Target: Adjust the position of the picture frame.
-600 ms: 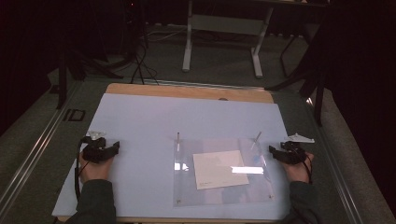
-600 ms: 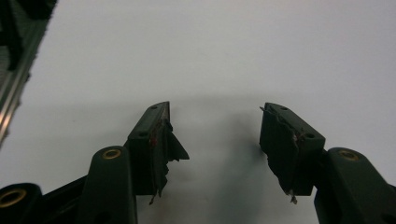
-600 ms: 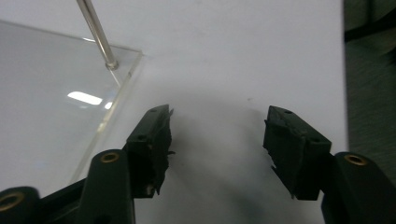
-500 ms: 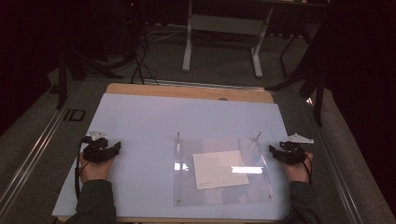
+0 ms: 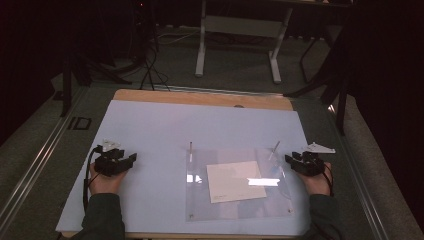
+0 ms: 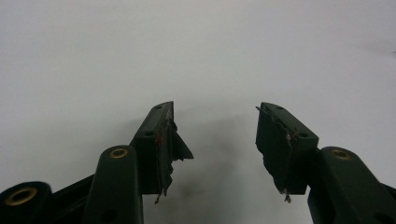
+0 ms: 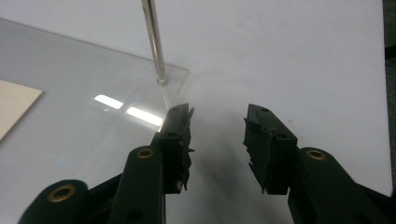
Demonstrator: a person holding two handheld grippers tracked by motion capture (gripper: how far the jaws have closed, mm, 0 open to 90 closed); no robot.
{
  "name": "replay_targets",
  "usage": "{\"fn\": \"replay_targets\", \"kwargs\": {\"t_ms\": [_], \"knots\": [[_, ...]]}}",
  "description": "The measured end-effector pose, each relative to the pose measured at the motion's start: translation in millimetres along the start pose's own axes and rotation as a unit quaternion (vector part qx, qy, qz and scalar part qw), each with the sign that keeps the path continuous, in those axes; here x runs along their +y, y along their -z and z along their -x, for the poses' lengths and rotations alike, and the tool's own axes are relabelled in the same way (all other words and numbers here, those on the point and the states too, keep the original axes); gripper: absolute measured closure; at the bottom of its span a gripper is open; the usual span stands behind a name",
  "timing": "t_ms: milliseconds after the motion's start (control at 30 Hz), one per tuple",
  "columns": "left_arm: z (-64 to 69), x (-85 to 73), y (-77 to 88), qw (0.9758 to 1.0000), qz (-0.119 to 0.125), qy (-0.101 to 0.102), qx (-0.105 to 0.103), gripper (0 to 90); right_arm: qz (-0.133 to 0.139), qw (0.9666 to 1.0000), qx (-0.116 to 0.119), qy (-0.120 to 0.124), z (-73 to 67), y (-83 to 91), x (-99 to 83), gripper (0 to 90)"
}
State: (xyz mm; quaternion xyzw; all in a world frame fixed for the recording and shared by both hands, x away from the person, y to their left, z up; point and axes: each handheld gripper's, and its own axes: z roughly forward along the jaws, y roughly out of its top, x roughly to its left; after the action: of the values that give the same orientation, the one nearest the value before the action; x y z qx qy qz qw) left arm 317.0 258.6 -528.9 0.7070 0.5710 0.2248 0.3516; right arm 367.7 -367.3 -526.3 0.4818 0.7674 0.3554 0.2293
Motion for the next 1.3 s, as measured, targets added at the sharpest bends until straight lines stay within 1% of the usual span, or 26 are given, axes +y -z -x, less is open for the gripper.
{"fn": "replay_targets", "kwargs": {"t_ms": [33,133,267,567,733,833,900,933,1000,1067,1133,1200,1233,1267,1300], "knots": [[1.8,0.7,0.4,1.0,0.002,-0.002,-0.002,47.9,0.002,1.0,0.002,0.004,-0.3,0.6,0.5,60.0],[6.9,2.4,1.1,0.9999,0.0,-0.017,-0.003,48.5,0.007,0.9999,0.003,0.007,-1.5,1.8,1.9,59.7],[12.7,3.7,0.0,0.9995,0.0,-0.03,-0.011,49.7,0.013,0.9998,0.012,0.009,-2.7,3.2,3.7,59.7],[27.5,6.8,-2.6,0.9985,0.0,-0.051,-0.023,50.0,0.021,0.9991,0.033,0.018,-9.6,4.6,10.3,59.1],[34.0,8.4,-4.2,0.998,0.003,-0.054,-0.032,49.6,0.022,0.9987,0.04,0.023,-12.3,4.0,11.9,58.3],[35.4,9.7,-5.5,0.9978,0.008,-0.05,-0.042,49.7,0.022,0.9983,0.046,0.026,-14.4,2.6,12.8,58.5],[36.9,10.9,-5.5,0.9977,0.006,-0.052,-0.042,49.6,0.024,0.9981,0.049,0.03,-16.2,2.4,13.9,58.5],[37.6,11.4,-5.1,0.9975,0.009,-0.054,-0.044,49.7,0.024,0.998,0.05,0.032,-17.1,2.2,14.3,58.7],[38.9,12.4,-4.2,0.9972,0.015,-0.05,-0.054,49.9,0.024,0.9978,0.052,0.034,-18.6,1.7,14.6,58.9],[41.1,13.3,-3.9,0.9968,0.022,-0.052,-0.057,50.1,0.025,0.9975,0.057,0.035,-20.1,1.1,14.8,59.2],[43.6,14.3,-3.3,0.996,0.028,-0.053,-0.066,50.9,0.025,0.9974,0.056,0.039,-21.6,0.5,15.6,59.4],[46.7,15.2,-3.0,0.9953,0.033,-0.057,-0.071,51.3,0.028,0.9973,0.056,0.038,-21.8,0.1,16.8,59.9],[48.0,16.0,-2.9,0.9949,0.033,-0.056,-0.077,51.9,0.028,0.9973,0.057,0.036,-21.8,-0.1,17.6,60.2],[49.2,16.8,-2.9,0.9946,0.032,-0.05,-0.085,51.9,0.029,0.9972,0.057,0.038,-21.7,-0.9,18.2,61.7],[50.8,17.7,-2.7,0.9941,0.035,-0.049,-0.091,51.9,0.027,0.9972,0.057,0.04,-21.8,-1.6,18.7,63.0]]}}
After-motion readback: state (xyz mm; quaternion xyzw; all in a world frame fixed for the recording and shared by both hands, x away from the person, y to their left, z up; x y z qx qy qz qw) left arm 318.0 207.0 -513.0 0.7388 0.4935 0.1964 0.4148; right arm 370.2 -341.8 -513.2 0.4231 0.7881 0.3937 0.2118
